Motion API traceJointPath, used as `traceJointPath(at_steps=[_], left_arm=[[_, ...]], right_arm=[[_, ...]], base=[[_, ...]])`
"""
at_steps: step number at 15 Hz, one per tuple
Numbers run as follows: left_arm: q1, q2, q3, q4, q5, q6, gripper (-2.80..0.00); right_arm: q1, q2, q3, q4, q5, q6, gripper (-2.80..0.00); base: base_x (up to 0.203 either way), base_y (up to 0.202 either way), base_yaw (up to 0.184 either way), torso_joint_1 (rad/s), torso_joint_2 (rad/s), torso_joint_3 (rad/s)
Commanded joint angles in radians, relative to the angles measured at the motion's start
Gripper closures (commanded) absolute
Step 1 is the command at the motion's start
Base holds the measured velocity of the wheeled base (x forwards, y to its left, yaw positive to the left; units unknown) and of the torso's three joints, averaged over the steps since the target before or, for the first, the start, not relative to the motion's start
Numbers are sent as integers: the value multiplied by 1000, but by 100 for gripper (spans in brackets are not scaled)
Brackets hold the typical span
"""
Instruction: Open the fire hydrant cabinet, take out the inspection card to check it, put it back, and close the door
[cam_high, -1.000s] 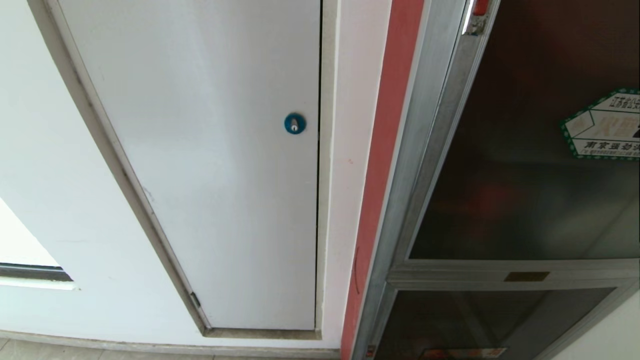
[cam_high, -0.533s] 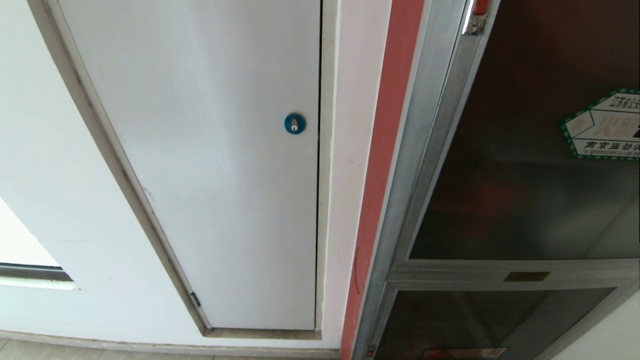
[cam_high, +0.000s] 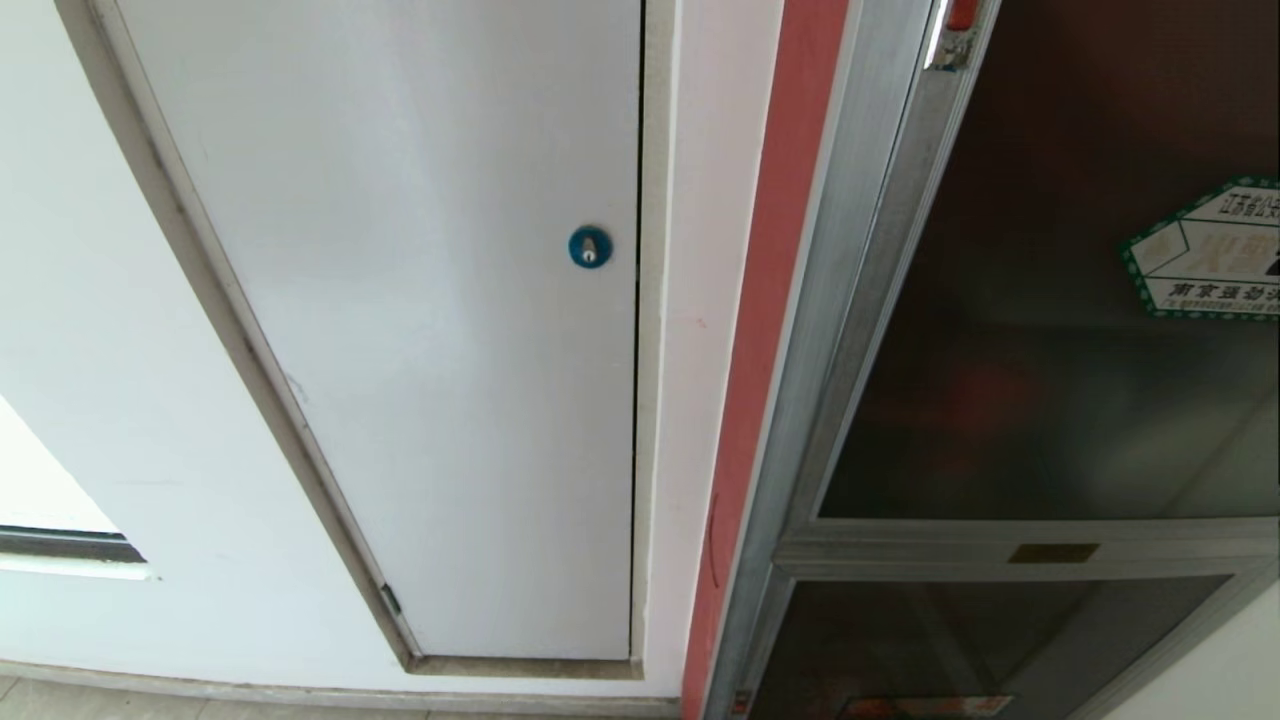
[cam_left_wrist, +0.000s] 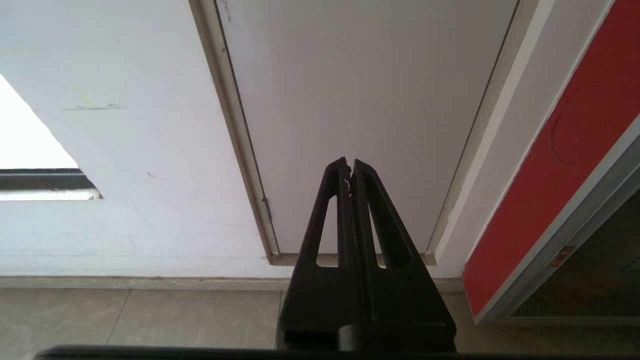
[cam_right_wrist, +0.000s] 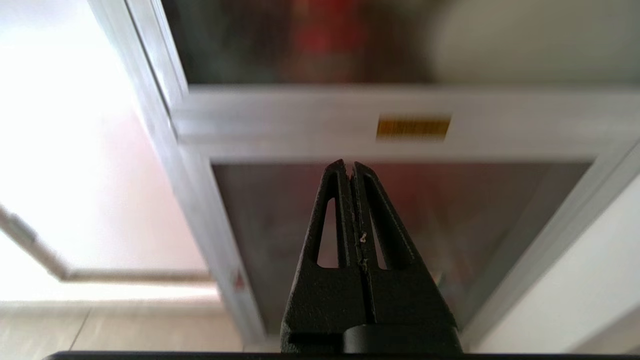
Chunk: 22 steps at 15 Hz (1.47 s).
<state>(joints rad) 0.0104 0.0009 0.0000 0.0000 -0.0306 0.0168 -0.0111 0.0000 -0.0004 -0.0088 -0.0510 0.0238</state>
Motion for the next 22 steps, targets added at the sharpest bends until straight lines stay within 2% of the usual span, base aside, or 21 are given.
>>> traceJointPath(at_steps=[1,22], left_arm=[[0,1,0,0,0,0,0],[-1,1,0,0,0,0,0]], right_arm=[[1,2,0,2,1,46,0],[2,2,0,0,-1,54,0]], base=[[0,0,0,0,0,0],[0,0,0,0,0,0]])
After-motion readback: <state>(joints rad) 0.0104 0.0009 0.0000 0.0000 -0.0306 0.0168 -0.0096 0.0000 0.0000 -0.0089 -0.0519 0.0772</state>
